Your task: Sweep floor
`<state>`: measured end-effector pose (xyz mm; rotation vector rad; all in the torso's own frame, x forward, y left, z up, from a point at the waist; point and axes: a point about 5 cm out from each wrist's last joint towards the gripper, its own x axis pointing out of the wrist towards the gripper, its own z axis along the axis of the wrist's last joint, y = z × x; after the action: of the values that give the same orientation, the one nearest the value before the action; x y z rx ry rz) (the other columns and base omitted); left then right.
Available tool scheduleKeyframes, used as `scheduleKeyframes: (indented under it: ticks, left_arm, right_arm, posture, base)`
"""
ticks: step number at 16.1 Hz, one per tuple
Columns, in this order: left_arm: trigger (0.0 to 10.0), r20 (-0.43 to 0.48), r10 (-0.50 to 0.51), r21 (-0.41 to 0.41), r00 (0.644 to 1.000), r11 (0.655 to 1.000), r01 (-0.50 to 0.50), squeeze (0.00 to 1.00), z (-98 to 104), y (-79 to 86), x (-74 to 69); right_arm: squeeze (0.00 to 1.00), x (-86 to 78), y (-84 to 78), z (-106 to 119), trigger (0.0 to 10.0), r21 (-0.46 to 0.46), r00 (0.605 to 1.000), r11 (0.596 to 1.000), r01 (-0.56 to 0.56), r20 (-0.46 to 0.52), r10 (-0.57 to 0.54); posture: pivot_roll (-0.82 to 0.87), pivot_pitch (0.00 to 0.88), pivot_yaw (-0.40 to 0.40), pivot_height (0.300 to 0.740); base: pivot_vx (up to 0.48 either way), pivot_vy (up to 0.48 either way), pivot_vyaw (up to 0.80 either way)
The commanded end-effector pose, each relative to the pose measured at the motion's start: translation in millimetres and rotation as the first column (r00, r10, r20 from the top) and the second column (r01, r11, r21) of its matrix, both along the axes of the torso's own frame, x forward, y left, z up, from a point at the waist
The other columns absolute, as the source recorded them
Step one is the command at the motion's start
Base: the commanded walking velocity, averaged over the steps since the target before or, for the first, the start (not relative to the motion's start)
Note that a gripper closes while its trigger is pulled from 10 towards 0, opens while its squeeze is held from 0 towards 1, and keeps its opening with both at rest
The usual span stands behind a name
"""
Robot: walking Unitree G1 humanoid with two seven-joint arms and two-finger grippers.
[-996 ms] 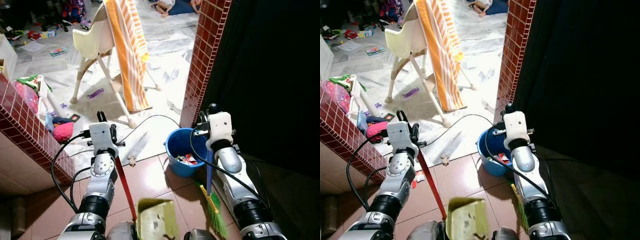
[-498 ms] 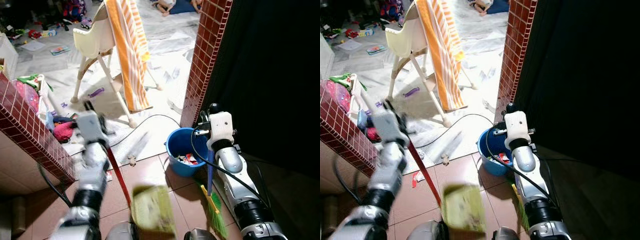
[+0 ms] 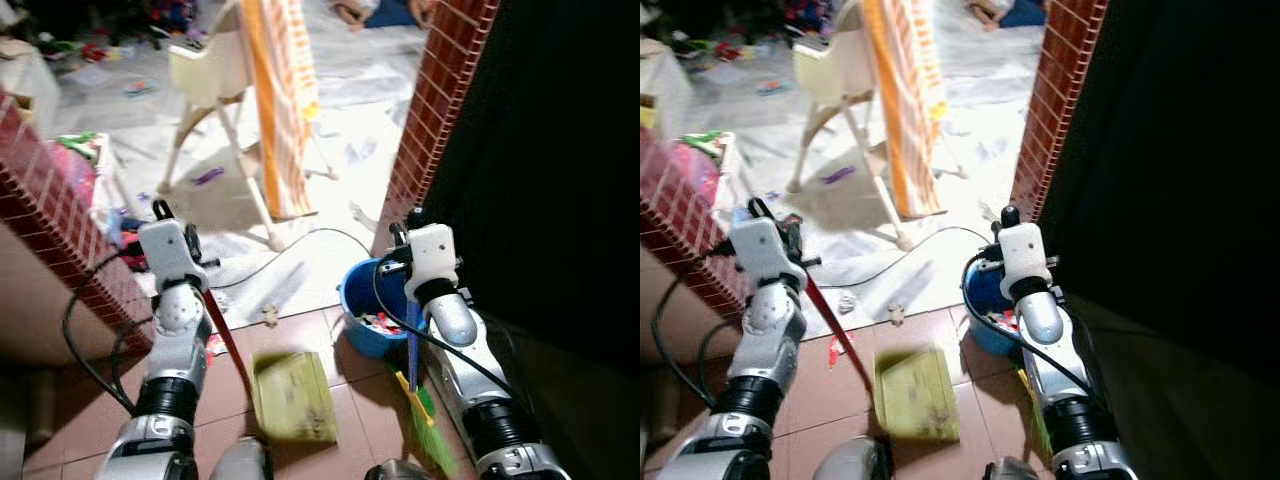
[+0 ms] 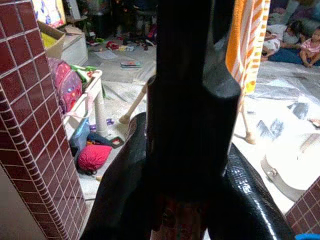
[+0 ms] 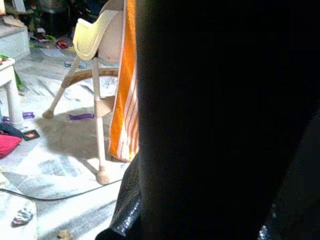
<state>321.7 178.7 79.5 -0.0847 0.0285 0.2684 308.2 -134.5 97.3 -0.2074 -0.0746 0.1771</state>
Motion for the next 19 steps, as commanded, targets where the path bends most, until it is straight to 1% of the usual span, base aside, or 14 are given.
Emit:
scheduleKeyframes:
  ticks: [1,5,6,7,8,9,11,12,13,14,15,17,18,19]
  left_arm:
    - [10.0,0.076,-0.007,0.007,0.997,1.000,0.007,0.00,19.9,-2.7,8.9]
    - [10.0,0.110,0.024,0.020,0.994,0.999,-0.026,0.00,32.9,5.3,15.6]
    - [10.0,0.112,0.023,0.019,0.993,0.999,-0.026,0.00,33.6,5.1,15.9]
    - [10.0,0.132,0.028,0.007,0.991,1.000,-0.029,0.00,39.0,4.1,17.0]
    - [10.0,0.208,0.041,-0.001,0.977,0.999,-0.042,0.00,60.5,2.2,21.5]
    - [10.0,0.236,0.049,-0.002,0.971,0.999,-0.050,0.00,69.2,2.4,23.3]
    - [10.0,0.355,0.105,0.020,0.929,0.993,-0.119,0.00,110.0,10.4,30.2]
    - [10.0,0.410,0.137,0.022,0.902,0.987,-0.160,0.00,130.2,16.3,32.7]
    - [10.0,0.478,0.180,0.000,0.859,0.979,-0.206,0.00,158.7,22.5,37.4]
    - [10.0,0.516,0.198,-0.017,0.833,0.975,-0.221,0.00,175.9,24.1,40.1]
    - [10.0,0.569,0.188,-0.009,0.800,0.975,-0.223,0.00,195.2,21.1,43.8]
    - [10.0,0.612,0.179,-0.011,0.771,0.976,-0.217,0.00,213.1,15.0,48.3]
    - [10.0,0.643,0.160,-0.009,0.749,0.980,-0.201,0.00,225.2,4.6,51.1]
    - [10.0,0.652,0.152,-0.004,0.743,0.980,-0.197,0.00,227.9,1.2,51.2]
  right_arm:
    - [0.00,3.5,-0.6,8.7,10.0,0.008,0.999,1.000,0.000,0.041,0.000]
    - [0.00,3.2,-3.2,7.0,10.0,0.008,0.999,1.000,0.011,0.037,-0.011]
    - [0.00,3.1,-3.2,7.0,10.0,0.008,0.999,1.000,0.012,0.037,-0.012]
    - [0.00,3.1,-3.2,7.0,10.0,0.008,0.999,1.000,0.013,0.036,-0.013]
    - [0.00,3.1,-3.2,7.1,10.0,0.010,0.999,1.000,0.015,0.037,-0.015]
    - [0.00,3.2,-3.3,7.2,10.0,0.010,0.999,1.000,0.015,0.037,-0.016]
    - [0.00,3.6,-4.0,7.0,10.0,0.009,0.999,1.000,0.017,0.036,-0.018]
    - [0.00,3.9,-4.0,7.1,10.0,0.008,0.999,1.000,0.018,0.037,-0.018]
    - [0.00,4.3,-3.9,7.2,10.0,0.010,0.999,1.000,0.020,0.037,-0.020]
    - [0.00,4.4,-3.8,7.2,10.0,0.012,0.999,1.000,0.021,0.037,-0.021]
    - [0.00,4.1,-2.6,6.7,10.0,0.013,0.999,1.000,0.019,0.036,-0.020]
    - [0.00,4.2,-1.0,6.9,10.0,0.014,0.999,1.000,0.017,0.037,-0.017]
    - [0.00,3.9,-1.1,7.7,10.0,0.014,0.999,1.000,0.018,0.041,-0.019]
    - [0.00,3.8,-1.5,7.9,10.0,0.014,0.999,1.000,0.019,0.042,-0.020]
  posture:
    - [-0.09,0.000,0.033,0.740]
    - [-0.09,0.000,0.040,0.740]
    - [-0.09,0.000,0.040,0.740]
    - [-0.10,0.000,0.041,0.740]
    - [-0.09,0.000,0.040,0.740]
    - [-0.09,0.000,0.040,0.740]
    - [-0.09,0.000,0.040,0.740]
    - [-0.09,0.000,0.041,0.740]
    - [-0.09,0.000,0.044,0.740]
    - [-0.09,0.000,0.044,0.740]
    - [-0.09,0.000,0.044,0.740]
    - [-0.10,0.000,0.048,0.740]
    - [-0.11,0.000,0.053,0.740]
    - [-0.11,0.000,0.053,0.740]
  base:
    - [0.000,0.000,0.00]
    - [0.000,0.000,0.00]
    - [0.000,0.000,0.00]
    - [0.000,0.000,0.00]
    - [0.000,0.000,0.00]
    - [0.000,0.000,0.00]
    - [0.000,0.000,0.00]
    - [0.000,0.000,0.00]
    - [0.000,0.000,0.00]
    - [0.000,0.000,0.00]
    - [0.000,0.000,0.00]
    - [0.000,0.000,0.00]
    - [0.000,0.000,0.00]
    - [0.000,0.000,0.00]
